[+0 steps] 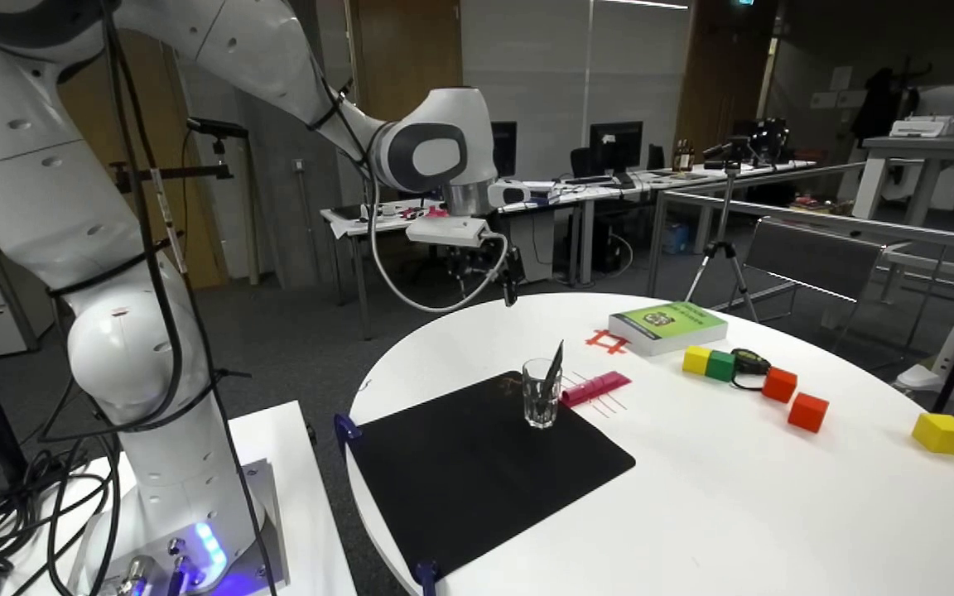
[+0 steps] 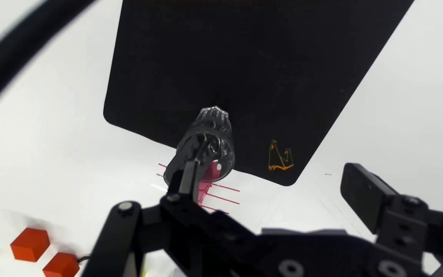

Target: Put the scissors in the cup

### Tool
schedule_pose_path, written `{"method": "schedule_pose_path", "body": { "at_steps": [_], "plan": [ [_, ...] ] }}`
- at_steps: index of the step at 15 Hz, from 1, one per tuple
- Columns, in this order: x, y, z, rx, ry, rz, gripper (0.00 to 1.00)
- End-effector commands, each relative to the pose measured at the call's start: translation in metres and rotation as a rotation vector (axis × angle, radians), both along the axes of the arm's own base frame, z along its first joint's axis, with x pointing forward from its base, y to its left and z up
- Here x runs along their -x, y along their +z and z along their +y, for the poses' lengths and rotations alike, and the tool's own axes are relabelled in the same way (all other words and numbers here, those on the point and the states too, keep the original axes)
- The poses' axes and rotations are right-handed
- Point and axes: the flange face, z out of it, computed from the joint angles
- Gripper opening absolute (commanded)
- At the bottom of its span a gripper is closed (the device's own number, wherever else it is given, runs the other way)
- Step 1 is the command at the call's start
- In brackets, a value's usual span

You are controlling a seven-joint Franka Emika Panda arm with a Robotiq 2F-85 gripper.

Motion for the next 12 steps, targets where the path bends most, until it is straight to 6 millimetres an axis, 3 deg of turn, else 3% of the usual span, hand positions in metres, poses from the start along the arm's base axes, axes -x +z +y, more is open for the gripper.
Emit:
{"method": "schedule_pose_path", "body": {
  "at_steps": [1, 5, 6, 12],
  "plan": [
    [0.022, 0.024, -0.020, -0.071, -0.018, 0.064, 1.00],
    [0.035, 0.025, -0.039, -0.125, -0.036, 0.155, 1.00],
    [0.028, 0.018, -0.030, -0.086, -0.043, 0.135, 1.00],
    [0.031, 0.018, -0.037, -0.102, -0.051, 0.152, 1.00]
  ]
}}
